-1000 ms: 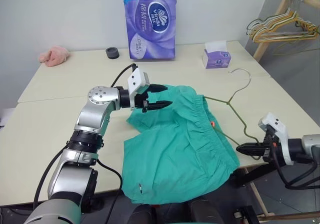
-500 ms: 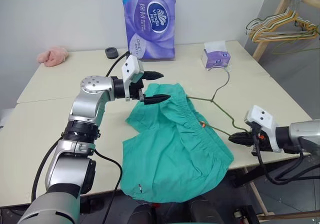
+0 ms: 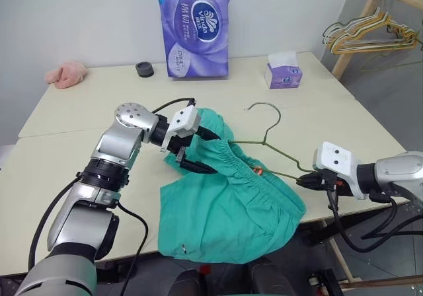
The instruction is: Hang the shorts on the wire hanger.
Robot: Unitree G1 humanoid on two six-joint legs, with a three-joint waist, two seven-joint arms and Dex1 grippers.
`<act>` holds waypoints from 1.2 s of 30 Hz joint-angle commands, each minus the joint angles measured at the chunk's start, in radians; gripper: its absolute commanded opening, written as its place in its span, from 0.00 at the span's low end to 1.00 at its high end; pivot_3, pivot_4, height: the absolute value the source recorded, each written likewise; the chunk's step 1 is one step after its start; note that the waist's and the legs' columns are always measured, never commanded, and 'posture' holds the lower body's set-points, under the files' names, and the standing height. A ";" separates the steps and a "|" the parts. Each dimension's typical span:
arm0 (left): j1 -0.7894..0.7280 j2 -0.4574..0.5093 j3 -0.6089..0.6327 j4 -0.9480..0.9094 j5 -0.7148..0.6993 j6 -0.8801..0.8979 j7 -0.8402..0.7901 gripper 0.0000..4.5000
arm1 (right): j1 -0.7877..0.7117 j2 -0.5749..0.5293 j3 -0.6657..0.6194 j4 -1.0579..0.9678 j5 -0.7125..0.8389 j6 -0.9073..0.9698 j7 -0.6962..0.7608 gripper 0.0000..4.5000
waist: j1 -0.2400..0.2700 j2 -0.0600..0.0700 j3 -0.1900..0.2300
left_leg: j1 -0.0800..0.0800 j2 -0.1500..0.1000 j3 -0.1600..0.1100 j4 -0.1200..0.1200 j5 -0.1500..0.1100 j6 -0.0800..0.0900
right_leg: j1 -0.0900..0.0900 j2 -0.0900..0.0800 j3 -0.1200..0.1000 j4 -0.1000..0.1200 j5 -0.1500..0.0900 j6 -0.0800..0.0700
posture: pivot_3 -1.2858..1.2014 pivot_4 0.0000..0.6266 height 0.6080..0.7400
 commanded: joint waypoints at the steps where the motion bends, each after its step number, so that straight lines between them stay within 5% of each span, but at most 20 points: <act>1: -0.025 -0.021 0.000 0.024 0.024 -0.040 0.015 0.99 | -0.024 -0.007 -0.007 -0.048 -0.015 -0.036 0.011 0.00 | 0.000 0.000 0.000 | 0.000 0.000 0.000 0.000 0.000 0.000 | 0.000 0.000 0.000 0.000 0.000 0.000 | 0.43 0.12 1.00; 10: -0.029 -0.064 0.005 0.060 0.039 -0.052 0.021 0.99 | -0.033 0.001 0.006 -0.076 -0.042 -0.052 0.014 0.00 | -0.002 0.000 0.000 | 0.000 0.000 0.000 0.000 0.000 0.000 | 0.000 0.000 0.000 0.000 0.000 0.000 | 0.43 0.12 1.00; 14: -0.011 -0.055 0.002 0.042 0.036 -0.038 0.005 0.81 | -0.030 0.006 0.002 -0.075 -0.048 -0.059 0.014 0.00 | -0.002 0.000 0.000 | 0.000 0.000 0.000 0.000 0.000 0.000 | 0.000 0.000 0.000 0.001 0.000 0.000 | 0.43 0.12 1.00; 23: -0.004 -0.058 0.030 0.040 0.039 -0.083 0.048 0.20 | -0.017 -0.003 0.006 -0.065 -0.074 -0.082 0.029 0.00 | -0.002 0.000 0.000 | 0.000 0.000 0.000 0.000 0.000 0.000 | 0.000 0.000 0.000 0.001 0.000 0.000 | 0.43 0.11 1.00; 36: 0.040 -0.028 0.044 -0.035 -0.004 -0.017 0.051 0.20 | 0.023 0.024 -0.015 -0.057 -0.053 -0.033 0.008 0.00 | -0.003 0.000 0.000 | 0.000 0.000 0.000 0.001 0.000 0.000 | 0.000 0.000 0.000 0.002 0.000 0.000 | 0.43 0.11 1.00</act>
